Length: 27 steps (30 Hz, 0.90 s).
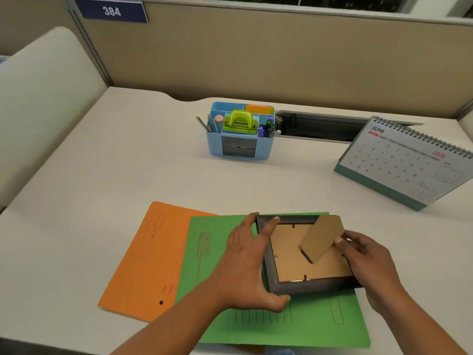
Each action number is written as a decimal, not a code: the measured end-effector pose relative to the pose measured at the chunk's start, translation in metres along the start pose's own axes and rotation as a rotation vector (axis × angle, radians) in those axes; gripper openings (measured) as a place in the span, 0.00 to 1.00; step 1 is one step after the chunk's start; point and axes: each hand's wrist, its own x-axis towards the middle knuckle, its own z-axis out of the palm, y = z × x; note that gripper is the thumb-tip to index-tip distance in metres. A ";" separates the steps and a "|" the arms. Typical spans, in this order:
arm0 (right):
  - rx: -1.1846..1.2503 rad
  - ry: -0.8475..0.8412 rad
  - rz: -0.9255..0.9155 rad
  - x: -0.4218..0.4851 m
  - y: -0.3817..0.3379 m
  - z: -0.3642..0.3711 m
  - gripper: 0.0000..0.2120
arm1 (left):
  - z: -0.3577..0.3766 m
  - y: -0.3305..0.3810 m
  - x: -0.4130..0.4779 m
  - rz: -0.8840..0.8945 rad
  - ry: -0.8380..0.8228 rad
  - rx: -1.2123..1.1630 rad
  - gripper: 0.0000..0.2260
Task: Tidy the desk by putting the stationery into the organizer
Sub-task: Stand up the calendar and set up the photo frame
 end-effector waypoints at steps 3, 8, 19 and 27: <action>-0.016 -0.022 0.024 -0.001 -0.002 0.005 0.17 | 0.001 -0.006 -0.001 -0.020 -0.042 0.014 0.56; -0.027 -0.036 0.031 -0.005 -0.003 0.009 0.13 | -0.002 -0.006 -0.007 -0.037 -0.039 -0.027 0.55; -0.143 -0.102 0.057 0.007 -0.018 0.010 0.12 | -0.011 0.008 -0.003 -0.047 -0.061 -0.259 0.59; -0.234 -0.453 0.165 0.012 -0.054 0.018 0.15 | -0.030 -0.024 0.011 -0.019 0.358 -0.607 0.28</action>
